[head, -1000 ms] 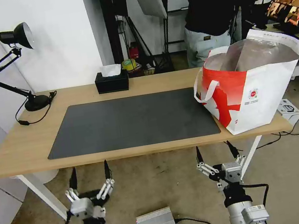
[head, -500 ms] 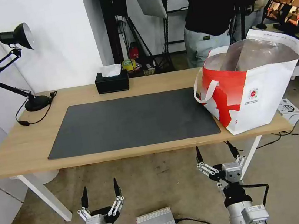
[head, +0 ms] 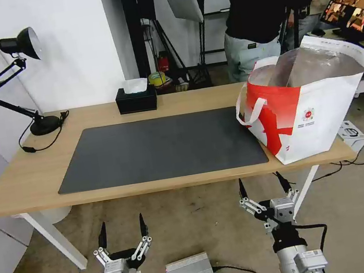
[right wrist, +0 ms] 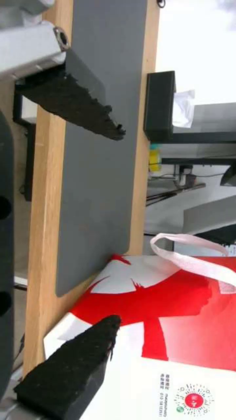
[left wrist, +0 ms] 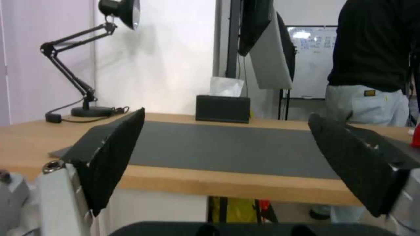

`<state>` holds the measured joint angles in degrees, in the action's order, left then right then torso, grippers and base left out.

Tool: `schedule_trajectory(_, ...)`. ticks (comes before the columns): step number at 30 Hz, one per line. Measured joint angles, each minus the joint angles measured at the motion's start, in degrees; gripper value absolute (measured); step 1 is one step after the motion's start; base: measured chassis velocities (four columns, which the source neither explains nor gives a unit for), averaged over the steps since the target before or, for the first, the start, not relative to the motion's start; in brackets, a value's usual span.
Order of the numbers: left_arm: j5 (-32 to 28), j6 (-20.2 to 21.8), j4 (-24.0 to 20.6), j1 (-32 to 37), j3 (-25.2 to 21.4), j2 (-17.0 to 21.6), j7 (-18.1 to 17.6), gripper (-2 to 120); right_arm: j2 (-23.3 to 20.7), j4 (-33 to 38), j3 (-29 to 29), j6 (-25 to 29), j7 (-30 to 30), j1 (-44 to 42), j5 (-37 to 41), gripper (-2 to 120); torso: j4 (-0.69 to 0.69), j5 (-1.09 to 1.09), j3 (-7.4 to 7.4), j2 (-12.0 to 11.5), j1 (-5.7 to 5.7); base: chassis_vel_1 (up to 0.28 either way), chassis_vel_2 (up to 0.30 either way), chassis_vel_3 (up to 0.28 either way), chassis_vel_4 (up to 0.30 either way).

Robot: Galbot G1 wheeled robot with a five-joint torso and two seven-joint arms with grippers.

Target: Pick up the trash from the table and place it into the takeout bag.

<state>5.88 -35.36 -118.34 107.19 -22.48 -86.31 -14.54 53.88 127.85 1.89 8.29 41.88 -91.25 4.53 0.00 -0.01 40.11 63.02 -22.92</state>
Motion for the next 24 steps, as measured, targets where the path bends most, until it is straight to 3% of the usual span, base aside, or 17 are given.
schedule_trajectory(24,1.32,0.28,-3.64,-0.33,-0.46,-0.09,0.06,100,0.0,0.0,0.0,0.0,0.0,0.0,0.0,100,-0.01,0.01,0.0,0.0,0.0,0.0,0.0,0.0,0.0)
